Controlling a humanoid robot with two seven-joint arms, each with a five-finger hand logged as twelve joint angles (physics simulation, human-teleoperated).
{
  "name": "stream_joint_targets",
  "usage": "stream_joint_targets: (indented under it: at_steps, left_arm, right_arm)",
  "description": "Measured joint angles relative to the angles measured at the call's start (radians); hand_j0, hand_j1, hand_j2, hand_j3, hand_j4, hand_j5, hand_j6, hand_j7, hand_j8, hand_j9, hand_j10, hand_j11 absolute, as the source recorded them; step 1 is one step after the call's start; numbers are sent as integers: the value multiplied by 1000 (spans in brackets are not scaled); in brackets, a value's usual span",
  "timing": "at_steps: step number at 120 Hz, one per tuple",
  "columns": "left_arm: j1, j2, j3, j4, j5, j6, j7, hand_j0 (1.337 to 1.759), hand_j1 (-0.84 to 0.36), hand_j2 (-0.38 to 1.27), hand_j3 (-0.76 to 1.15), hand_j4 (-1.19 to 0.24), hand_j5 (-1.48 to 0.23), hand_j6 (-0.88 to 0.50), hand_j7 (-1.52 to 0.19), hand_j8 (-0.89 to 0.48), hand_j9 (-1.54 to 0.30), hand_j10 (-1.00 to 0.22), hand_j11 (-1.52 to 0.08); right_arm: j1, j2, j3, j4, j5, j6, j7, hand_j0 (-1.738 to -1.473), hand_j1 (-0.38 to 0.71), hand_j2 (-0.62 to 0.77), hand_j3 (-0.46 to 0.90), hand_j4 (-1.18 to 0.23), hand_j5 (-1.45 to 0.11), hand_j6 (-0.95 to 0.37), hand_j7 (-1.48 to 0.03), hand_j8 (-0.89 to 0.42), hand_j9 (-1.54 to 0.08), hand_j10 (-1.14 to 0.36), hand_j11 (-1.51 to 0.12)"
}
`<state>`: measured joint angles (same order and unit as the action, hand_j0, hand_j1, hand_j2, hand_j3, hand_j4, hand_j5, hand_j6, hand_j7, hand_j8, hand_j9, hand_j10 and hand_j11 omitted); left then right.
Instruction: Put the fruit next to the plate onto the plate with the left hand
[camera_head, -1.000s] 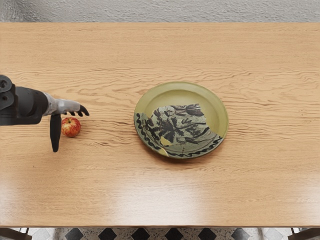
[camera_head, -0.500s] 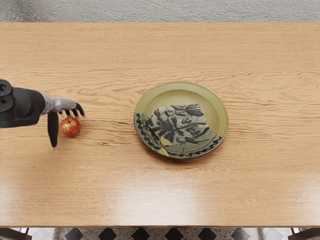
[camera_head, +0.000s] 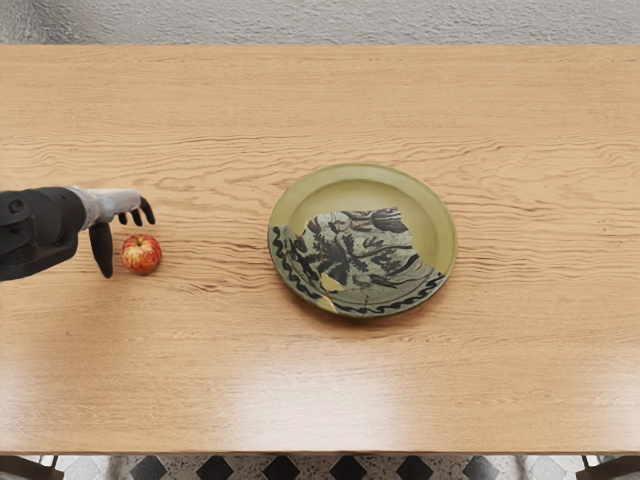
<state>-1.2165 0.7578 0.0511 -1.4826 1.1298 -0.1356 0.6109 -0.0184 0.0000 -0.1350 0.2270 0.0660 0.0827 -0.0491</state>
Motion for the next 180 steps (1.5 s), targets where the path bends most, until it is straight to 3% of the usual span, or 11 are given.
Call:
stream_joint_targets:
  at_steps: [40,136,162,180]
  left_arm:
    - [15,-62,-2,19,2,3,0,1658,-59,72,0,-347,-446,-348,-446,-348,-446,-346,-446]
    - [60,-54,0,6,50,94,0,1657,-233,141,0,-506,-660,-507,-659,-507,-658,-507,-657]
    - [61,-56,0,8,52,95,1,1655,-247,148,0,-554,-739,-470,-738,-556,-736,-557,-735]
    - [71,-58,-1,10,57,97,1,1651,-264,137,0,-580,-792,-453,-807,-510,-815,-600,-812]
  right_arm:
    - [0,0,0,0,0,0,0,-1658,-333,-3,0,-13,-17,-13,-17,-13,-17,-13,-17]
    - [1,0,0,0,-1,0,0,-1658,-333,-3,0,-13,-17,-13,-17,-13,-17,-13,-17]
    - [1,0,0,0,-1,0,0,-1658,-333,-3,0,-13,-17,-13,-17,-13,-17,-13,-17]
    - [1,0,0,0,-1,0,0,-1658,-333,-3,0,-13,-17,-13,-17,-13,-17,-13,-17]
